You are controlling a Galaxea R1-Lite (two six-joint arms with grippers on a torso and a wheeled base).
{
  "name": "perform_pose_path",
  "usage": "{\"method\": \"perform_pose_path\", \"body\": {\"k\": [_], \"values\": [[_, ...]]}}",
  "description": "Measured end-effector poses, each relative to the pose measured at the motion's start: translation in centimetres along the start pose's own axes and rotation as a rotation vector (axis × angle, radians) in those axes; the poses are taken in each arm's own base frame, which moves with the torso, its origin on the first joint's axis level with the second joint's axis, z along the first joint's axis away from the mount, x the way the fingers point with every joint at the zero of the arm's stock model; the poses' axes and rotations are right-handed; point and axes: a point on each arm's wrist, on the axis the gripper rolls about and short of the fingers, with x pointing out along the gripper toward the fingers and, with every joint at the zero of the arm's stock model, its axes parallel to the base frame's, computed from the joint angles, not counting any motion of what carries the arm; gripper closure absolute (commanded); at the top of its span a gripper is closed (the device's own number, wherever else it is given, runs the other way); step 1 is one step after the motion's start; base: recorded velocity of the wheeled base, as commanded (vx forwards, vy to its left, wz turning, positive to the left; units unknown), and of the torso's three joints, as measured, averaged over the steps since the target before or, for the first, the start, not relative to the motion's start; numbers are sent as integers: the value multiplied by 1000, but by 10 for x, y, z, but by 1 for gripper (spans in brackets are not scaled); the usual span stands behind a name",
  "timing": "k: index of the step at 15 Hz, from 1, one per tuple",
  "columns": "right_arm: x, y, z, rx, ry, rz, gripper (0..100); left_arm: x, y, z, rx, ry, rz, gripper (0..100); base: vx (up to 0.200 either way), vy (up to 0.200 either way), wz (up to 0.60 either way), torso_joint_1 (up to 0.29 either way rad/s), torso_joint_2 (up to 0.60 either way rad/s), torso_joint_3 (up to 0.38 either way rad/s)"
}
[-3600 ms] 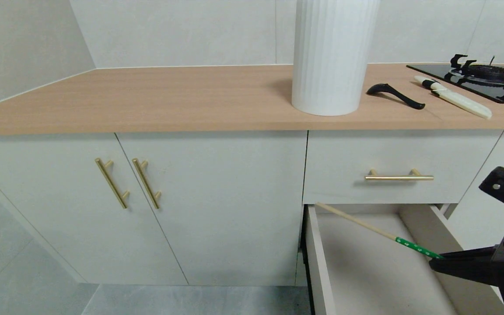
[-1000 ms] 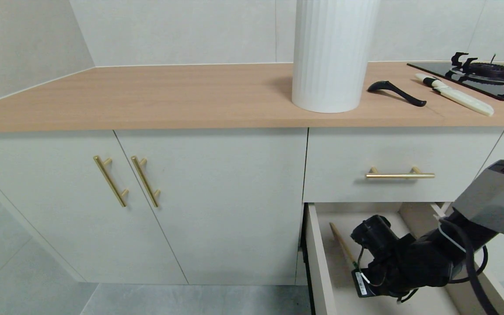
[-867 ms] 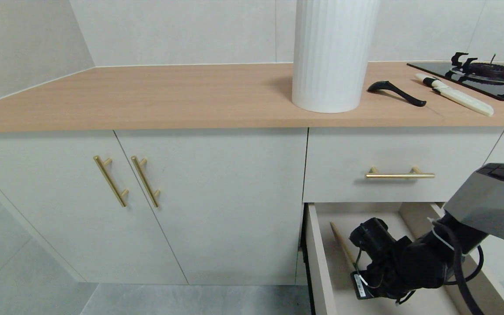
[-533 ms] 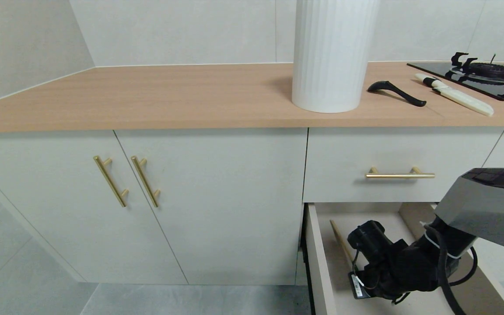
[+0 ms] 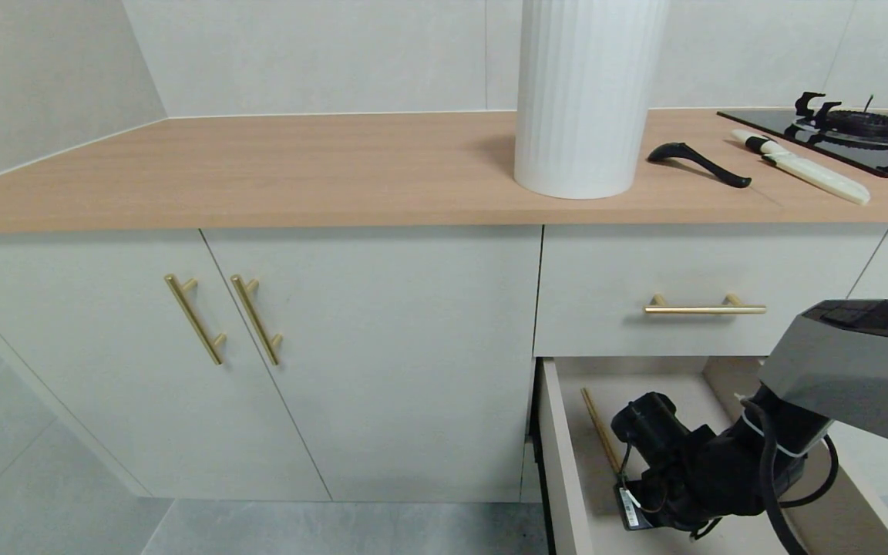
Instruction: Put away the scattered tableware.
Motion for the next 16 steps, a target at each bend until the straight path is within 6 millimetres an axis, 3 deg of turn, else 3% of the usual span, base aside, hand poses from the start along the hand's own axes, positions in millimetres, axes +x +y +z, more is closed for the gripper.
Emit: {"method": "perform_pose_path", "body": {"k": [8, 11, 16], "values": [[-11, -2, 2, 3, -26, -8, 0, 0, 0, 0, 0, 0, 0, 0, 0, 0, 0, 0, 0, 0], [-52, -7, 14, 22, -136, 16, 0, 0, 0, 0, 0, 0, 0, 0, 0, 0, 0, 0, 0, 0], [-149, -29, 28, 33, -431, 2, 0, 0, 0, 0, 0, 0, 0, 0, 0, 0, 0, 0, 0, 0]]}}
